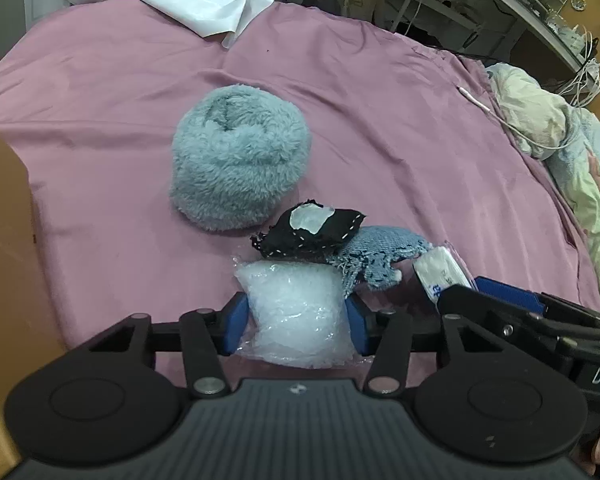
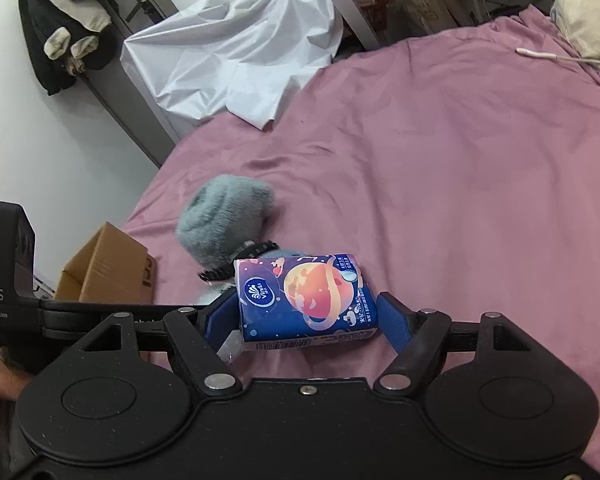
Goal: Organize soft objects
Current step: 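Grasp the bubble-wrap bag with the left tool while the right tool grasps the tissue pack, then lift and carry the bubble-wrap bag and tissue pack over the box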
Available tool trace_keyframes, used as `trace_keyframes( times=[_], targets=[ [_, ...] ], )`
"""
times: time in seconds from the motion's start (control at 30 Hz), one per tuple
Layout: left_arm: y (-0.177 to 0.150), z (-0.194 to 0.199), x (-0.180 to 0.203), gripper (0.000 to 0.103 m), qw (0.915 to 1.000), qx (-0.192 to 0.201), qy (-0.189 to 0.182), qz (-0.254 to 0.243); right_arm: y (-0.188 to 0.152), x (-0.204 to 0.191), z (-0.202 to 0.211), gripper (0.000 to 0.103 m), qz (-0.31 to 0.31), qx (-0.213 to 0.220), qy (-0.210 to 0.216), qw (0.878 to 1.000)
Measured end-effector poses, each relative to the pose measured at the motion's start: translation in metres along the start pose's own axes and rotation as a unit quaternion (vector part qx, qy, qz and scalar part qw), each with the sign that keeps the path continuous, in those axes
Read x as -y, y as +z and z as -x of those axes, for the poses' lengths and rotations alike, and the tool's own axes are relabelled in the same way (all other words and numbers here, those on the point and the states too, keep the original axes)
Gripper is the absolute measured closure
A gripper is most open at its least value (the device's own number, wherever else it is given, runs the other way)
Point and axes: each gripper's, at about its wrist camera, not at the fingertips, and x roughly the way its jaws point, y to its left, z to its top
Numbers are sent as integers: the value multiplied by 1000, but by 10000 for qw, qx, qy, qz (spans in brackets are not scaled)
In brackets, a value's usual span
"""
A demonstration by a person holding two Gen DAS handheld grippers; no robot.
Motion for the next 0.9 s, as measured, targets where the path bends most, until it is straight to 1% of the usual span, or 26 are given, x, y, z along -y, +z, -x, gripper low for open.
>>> trace_keyframes(
  times=[0.23,0.3,0.43,0.47,0.5,0.53,0.6,0.7,0.73,0.9],
  targets=[
    [-4,28,5,54,9996,241,-130,-119,-3,-8,14,31,-16,84,56,9999],
    [-5,37,7,56,9991,348,-165,-148,-4,-10,18,31,1,109,68,9999],
    [-5,52,11,57,9978,570,-266,-205,-4,-16,25,31,44,163,95,9998],
    [-6,55,12,58,9975,610,-257,-228,-5,-18,26,31,57,173,99,9998],
    [-6,57,13,65,9974,624,-248,-247,-5,-19,27,31,68,185,106,9997],
    [-6,58,12,71,9976,596,-251,-239,-5,-20,28,31,70,189,109,9997],
    [-7,58,10,73,9981,535,-223,-185,-7,-22,29,31,73,184,106,9997],
    [-12,58,7,72,9986,454,-174,-219,-9,-23,30,31,92,172,102,9998],
    [-13,57,6,69,9987,419,-168,-217,-10,-24,30,31,104,164,94,9998],
    [-20,44,2,65,9995,249,-68,-189,-9,-27,29,31,133,143,43,9998]
  ],
)
